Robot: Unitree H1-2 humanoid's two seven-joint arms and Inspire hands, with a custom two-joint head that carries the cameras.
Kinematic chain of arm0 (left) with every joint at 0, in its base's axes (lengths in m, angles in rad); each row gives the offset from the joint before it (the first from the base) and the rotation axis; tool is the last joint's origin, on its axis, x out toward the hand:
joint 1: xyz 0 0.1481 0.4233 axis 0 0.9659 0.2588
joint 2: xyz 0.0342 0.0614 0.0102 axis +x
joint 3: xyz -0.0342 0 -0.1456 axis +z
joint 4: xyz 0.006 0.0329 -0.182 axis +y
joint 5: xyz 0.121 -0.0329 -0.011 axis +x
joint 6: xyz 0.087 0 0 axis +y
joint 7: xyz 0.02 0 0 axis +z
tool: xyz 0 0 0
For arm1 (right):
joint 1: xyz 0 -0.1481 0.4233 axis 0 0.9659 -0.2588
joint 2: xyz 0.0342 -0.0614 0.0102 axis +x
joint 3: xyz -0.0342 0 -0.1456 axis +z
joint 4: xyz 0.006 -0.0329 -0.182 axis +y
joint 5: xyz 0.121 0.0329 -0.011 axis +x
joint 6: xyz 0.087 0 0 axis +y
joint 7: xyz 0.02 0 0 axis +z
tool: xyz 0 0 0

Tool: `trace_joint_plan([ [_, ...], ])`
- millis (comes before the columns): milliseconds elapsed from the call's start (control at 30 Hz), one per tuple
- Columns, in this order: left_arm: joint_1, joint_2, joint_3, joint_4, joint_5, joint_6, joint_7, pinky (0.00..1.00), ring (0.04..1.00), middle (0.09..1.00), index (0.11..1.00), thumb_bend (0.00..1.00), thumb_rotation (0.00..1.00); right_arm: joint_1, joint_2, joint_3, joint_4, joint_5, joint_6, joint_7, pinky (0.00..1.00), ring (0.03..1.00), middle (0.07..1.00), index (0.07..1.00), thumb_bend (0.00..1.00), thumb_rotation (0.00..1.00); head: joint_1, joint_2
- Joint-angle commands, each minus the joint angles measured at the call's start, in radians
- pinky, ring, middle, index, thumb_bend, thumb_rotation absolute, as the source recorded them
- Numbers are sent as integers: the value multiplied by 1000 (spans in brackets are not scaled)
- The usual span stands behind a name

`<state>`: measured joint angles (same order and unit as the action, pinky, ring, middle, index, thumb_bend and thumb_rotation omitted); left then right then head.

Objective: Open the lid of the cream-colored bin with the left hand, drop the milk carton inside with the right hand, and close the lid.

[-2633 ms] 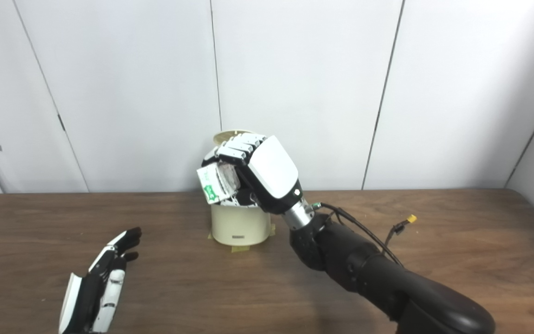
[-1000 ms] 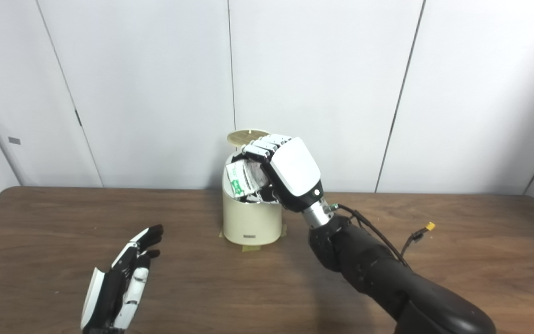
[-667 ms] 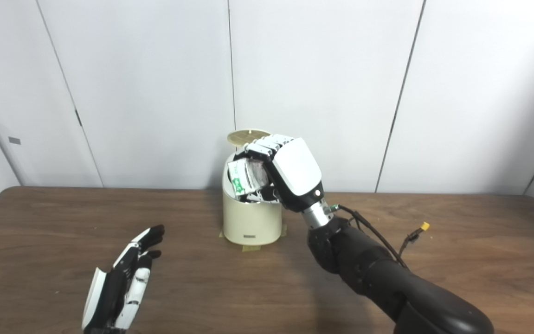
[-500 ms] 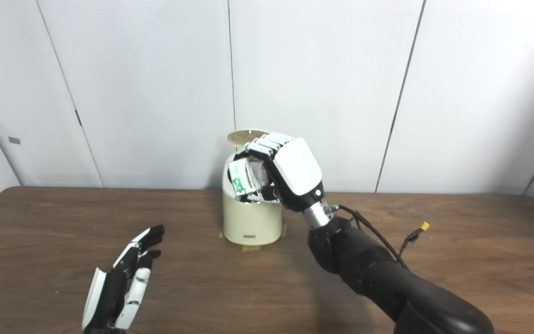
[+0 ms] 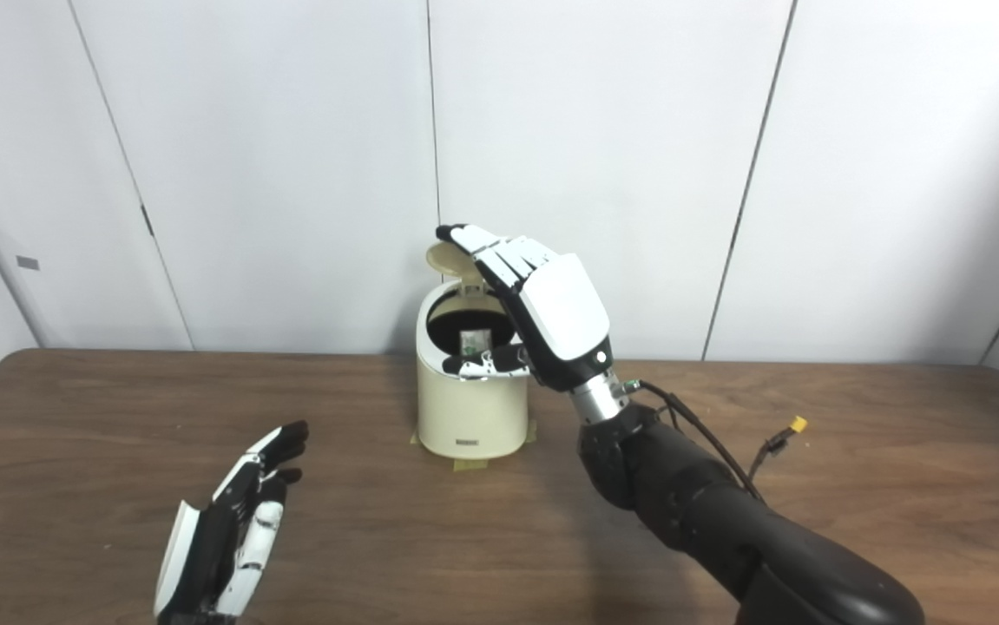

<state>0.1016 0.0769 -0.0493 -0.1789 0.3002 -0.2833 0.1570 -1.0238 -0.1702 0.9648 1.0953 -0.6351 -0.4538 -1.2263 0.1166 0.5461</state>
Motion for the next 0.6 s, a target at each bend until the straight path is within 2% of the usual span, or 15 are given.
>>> trace_joint_plan([
  [0,67,-41,-14,19,8,-23,14,762,845,861,851,329,928,-61,-7,-26,-12,5,-16,-11,605,752,818,856,931,298,1,0],
  [200,68,-43,-13,16,3,-18,12,768,847,860,850,320,900,-58,-6,-34,-17,-3,-16,-29,585,732,796,823,901,314,-3,-1],
  [267,65,-43,-13,17,9,-12,13,769,847,860,851,322,899,-51,-8,-37,-26,-4,-16,-38,555,694,766,801,831,391,-6,-4],
  [367,60,-43,-12,25,14,-13,17,771,846,859,851,325,902,-34,-22,-45,-68,2,-16,-42,506,617,680,719,712,497,-9,-8],
  [467,49,-37,-9,38,15,-21,18,772,845,857,850,320,896,-2,-31,-110,-123,-15,-16,-43,466,534,584,611,657,524,-22,-12],
  [567,39,-33,-8,53,3,-26,14,777,850,862,854,317,902,42,-43,-169,-190,12,-16,-33,470,520,562,579,645,512,-32,-14],
])
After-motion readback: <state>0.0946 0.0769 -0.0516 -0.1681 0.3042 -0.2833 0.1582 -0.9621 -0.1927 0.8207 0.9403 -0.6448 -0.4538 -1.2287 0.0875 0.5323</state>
